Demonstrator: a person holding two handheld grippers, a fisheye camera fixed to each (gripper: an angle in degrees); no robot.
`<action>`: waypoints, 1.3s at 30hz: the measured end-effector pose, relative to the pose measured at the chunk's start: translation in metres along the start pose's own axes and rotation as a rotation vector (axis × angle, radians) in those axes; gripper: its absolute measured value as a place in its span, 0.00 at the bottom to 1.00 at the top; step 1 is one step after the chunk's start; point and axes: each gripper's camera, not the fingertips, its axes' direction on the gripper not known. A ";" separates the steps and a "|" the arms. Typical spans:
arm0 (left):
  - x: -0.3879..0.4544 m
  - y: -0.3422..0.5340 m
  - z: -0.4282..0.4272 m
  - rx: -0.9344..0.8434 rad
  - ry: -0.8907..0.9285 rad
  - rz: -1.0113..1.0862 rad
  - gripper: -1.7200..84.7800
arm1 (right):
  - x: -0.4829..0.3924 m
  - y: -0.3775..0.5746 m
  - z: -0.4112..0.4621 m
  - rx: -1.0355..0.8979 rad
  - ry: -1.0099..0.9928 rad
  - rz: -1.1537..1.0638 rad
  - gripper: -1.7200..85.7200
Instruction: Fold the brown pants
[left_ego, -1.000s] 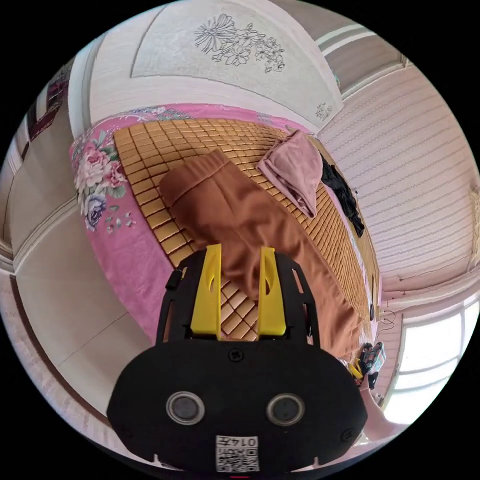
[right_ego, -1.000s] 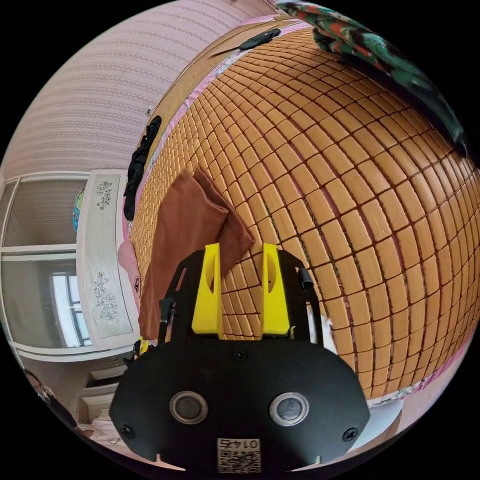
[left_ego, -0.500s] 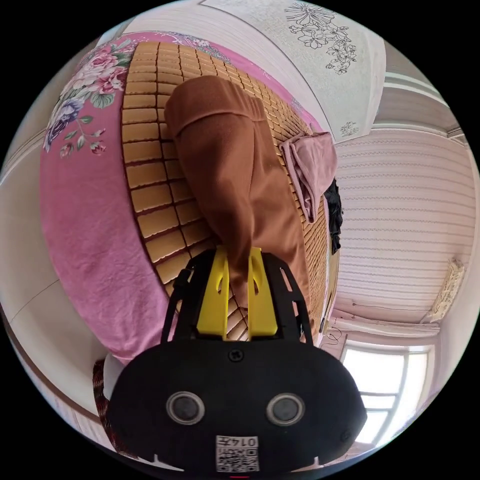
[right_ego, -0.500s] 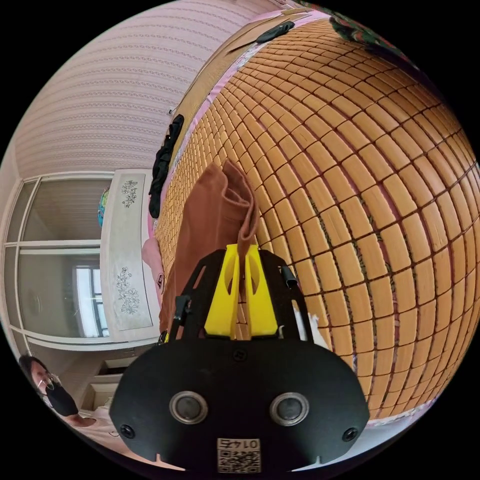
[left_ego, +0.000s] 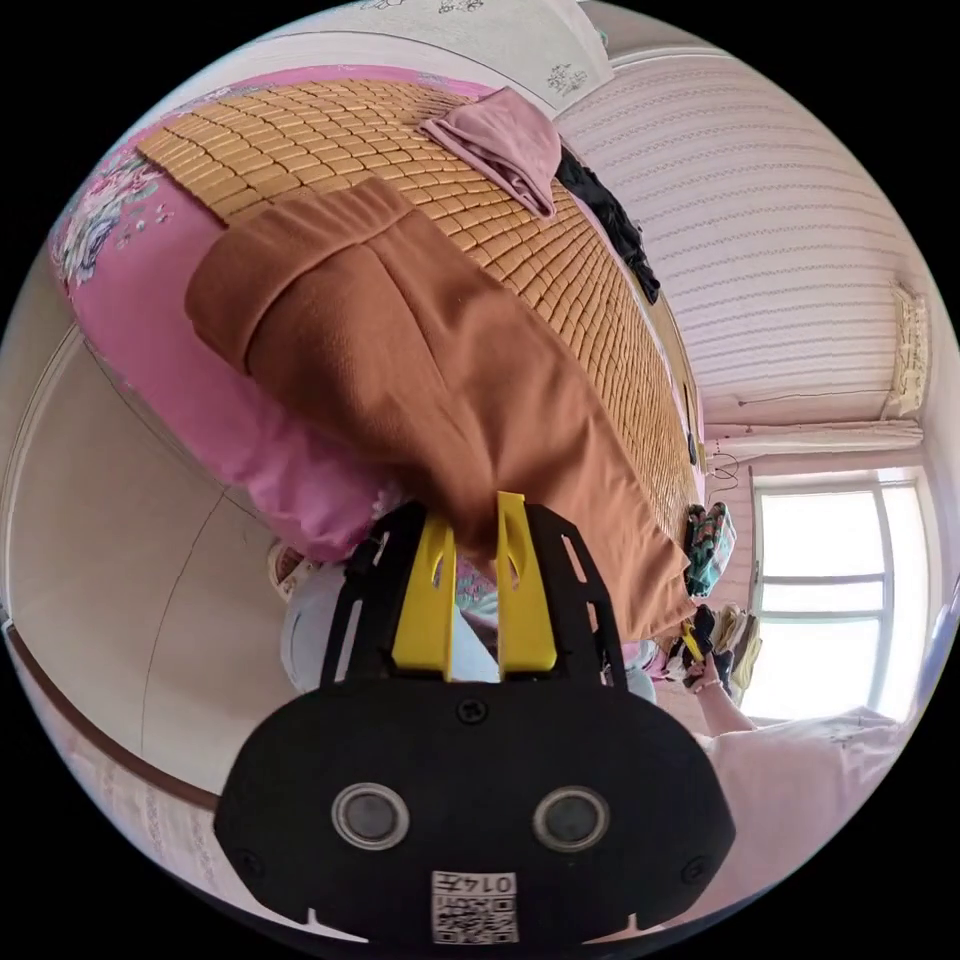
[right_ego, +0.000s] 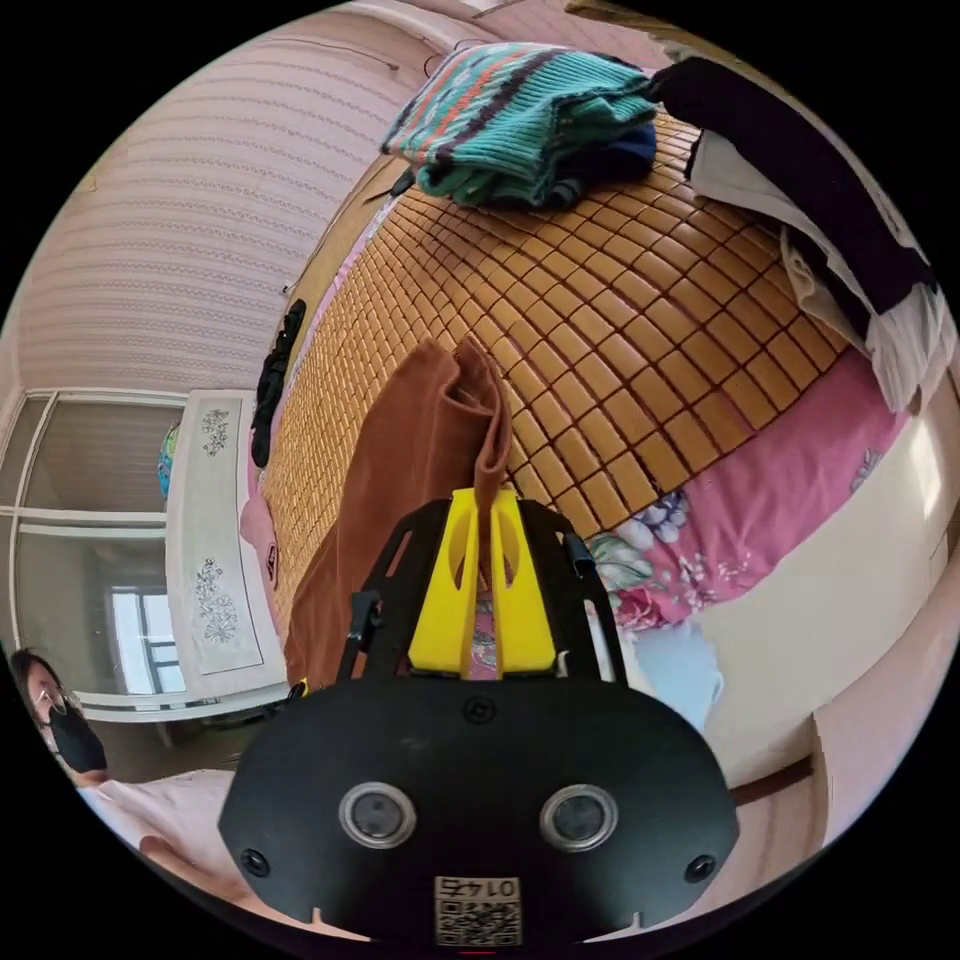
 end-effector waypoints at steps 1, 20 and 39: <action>0.003 0.012 -0.001 -0.004 -0.031 0.017 0.11 | 0.007 0.010 -0.008 -0.003 0.063 0.006 0.05; 0.040 -0.008 -0.084 0.256 -0.248 0.086 0.15 | -0.055 0.036 -0.008 0.131 0.091 -0.058 0.02; 0.032 -0.080 -0.005 0.078 -0.421 0.075 0.17 | -0.165 0.018 0.087 0.076 0.553 -0.313 0.13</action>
